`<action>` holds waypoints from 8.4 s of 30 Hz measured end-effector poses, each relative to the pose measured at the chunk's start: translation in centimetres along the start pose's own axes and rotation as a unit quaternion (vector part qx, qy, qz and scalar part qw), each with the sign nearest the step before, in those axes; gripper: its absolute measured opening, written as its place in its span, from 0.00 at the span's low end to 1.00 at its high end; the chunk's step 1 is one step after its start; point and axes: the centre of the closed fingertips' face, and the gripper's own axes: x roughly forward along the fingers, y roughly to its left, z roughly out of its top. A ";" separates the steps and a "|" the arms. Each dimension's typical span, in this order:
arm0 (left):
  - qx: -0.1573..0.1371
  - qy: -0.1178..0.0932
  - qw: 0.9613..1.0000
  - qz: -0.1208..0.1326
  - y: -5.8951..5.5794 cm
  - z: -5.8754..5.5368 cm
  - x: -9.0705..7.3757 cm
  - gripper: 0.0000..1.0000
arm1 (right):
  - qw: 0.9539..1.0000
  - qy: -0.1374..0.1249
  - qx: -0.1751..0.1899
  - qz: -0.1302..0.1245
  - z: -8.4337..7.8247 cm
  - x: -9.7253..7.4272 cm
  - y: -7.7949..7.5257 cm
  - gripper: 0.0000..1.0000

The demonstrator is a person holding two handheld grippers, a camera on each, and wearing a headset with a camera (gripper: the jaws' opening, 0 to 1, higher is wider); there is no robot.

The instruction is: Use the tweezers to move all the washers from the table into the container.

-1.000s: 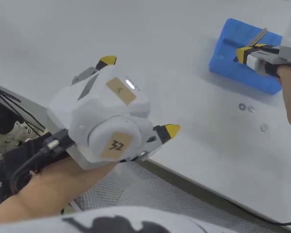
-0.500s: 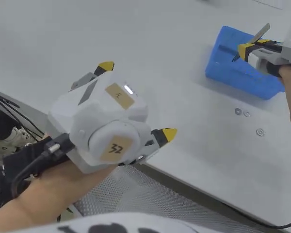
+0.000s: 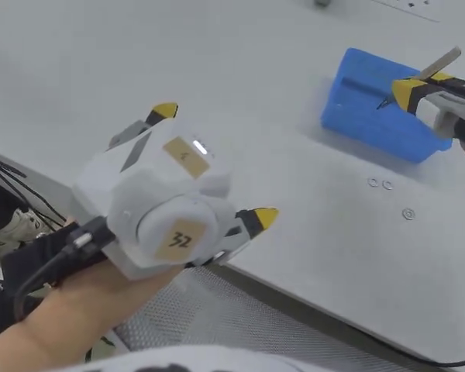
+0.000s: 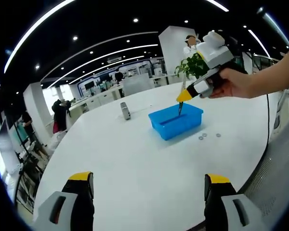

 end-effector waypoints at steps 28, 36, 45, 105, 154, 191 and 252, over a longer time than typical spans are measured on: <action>0.004 0.004 1.000 -0.005 -0.2 -0.1 0.0 0.98 | 0.996 0.088 0.013 -0.001 -8.4 -1.3 1.1 0.04; 0.004 0.004 1.000 -0.002 -0.1 -0.1 0.0 0.97 | 0.996 0.086 0.014 0.001 -8.2 -1.0 1.1 0.04; 0.004 0.004 1.000 0.000 0.0 0.0 0.0 0.97 | 0.996 0.086 0.012 -0.002 -8.5 -1.0 0.6 0.04; 0.008 0.009 1.000 -0.001 -0.1 -0.2 0.0 0.97 | 0.999 0.020 0.023 -0.024 -1.2 1.8 -2.5 0.02; 0.018 0.032 0.999 0.000 -0.2 -1.2 0.2 0.97 | 0.998 0.048 -0.028 -0.030 -3.5 5.0 -3.9 0.04; 0.019 0.025 0.999 -0.002 -0.5 -0.7 0.3 0.97 | 0.999 0.028 0.028 -0.029 -5.4 -2.9 -1.1 0.04; 0.038 0.022 0.999 0.000 -0.5 -0.6 0.4 0.96 | 0.999 0.047 0.005 -0.008 -5.8 -3.0 -0.2 0.02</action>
